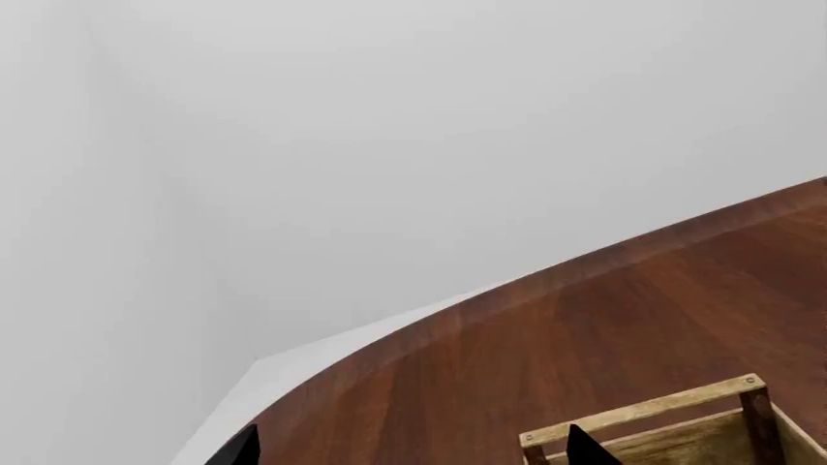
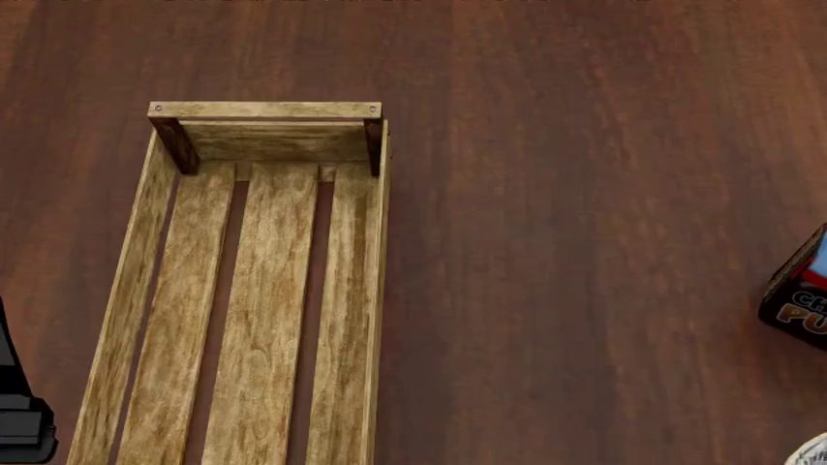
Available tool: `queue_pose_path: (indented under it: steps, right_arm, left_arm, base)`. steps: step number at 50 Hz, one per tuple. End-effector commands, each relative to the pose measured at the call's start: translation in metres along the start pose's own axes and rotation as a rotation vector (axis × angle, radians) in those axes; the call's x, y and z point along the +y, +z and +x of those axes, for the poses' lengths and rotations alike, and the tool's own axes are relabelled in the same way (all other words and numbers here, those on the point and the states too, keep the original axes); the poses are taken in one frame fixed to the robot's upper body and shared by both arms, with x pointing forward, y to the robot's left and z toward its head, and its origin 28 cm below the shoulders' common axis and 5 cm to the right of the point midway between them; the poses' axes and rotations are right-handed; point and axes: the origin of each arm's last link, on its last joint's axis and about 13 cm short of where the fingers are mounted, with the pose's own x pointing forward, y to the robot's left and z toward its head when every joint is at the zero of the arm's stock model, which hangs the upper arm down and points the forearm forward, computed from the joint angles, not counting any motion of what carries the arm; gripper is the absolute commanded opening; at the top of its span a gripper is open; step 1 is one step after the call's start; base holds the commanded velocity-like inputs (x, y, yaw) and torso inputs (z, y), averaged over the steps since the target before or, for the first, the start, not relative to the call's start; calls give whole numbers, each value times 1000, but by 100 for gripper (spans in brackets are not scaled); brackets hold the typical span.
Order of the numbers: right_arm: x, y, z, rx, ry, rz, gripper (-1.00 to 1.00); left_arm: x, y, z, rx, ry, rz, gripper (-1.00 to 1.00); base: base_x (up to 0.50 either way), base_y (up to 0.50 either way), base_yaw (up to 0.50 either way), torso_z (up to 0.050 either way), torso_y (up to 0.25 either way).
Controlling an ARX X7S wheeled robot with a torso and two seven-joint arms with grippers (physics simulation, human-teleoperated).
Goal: Stack the left bowl on the right bowl and place them in the tray.
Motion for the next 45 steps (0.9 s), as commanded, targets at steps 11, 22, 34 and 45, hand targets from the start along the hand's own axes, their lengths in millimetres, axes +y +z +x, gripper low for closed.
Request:
queue_pose_path:
  steps: [11,22,34,45]
  right_arm:
    - [-4,-1,-17,28,-23,1,-100]
    - [-14,23,-55,-86,-43,-35,-100]
    - [-17,46,-84,-168,-87,-99,-100]
    - [-13,63,-96,-212,-88,-153,-100]
  left_arm:
    - [0,1,-1,-2,-3,0,100]
    - [2,3,-2,-5,4,-4,100]
    - [3,3,-1,-7,6,-7,100]
    - [5,5,-2,-8,16,-12,100]
  base:
    - [1,-1,0,0,0]
    - [0,0,0,0,0]
    - [0,0,0,0,0]
    - [0,0,0,0,0]
